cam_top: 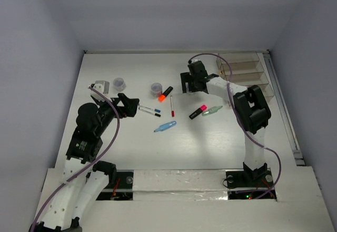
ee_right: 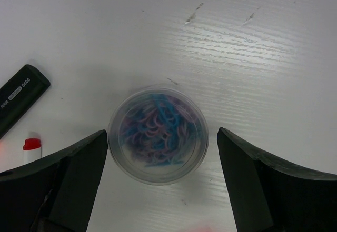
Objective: Sort the stationery into containers
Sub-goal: Pick up the stationery from the center of the board.
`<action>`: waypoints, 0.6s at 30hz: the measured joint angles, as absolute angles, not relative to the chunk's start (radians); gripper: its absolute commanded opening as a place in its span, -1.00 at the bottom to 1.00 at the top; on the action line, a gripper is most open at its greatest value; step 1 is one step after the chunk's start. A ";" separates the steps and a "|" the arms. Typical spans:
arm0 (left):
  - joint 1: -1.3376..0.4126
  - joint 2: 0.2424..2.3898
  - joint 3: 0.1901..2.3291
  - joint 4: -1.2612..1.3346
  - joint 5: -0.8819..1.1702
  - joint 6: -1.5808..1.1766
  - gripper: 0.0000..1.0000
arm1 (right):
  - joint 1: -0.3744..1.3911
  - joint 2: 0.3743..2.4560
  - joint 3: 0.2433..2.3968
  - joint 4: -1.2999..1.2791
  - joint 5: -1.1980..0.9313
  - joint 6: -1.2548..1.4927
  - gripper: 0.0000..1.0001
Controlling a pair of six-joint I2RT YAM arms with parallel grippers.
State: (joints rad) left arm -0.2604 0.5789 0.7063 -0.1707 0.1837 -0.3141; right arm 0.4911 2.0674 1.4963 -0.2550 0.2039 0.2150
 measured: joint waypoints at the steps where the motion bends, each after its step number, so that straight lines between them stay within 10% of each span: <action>1: -0.260 0.580 0.705 -0.170 0.184 -0.314 0.98 | 0.491 2.067 1.496 -0.255 0.207 0.215 0.79; 11: -0.260 0.580 0.701 -0.171 0.198 -0.314 0.98 | 0.491 2.027 1.487 -0.244 0.208 0.207 0.65; 18: -0.260 0.578 0.701 -0.171 0.199 -0.314 0.98 | 0.491 2.027 1.487 -0.245 0.204 0.199 0.08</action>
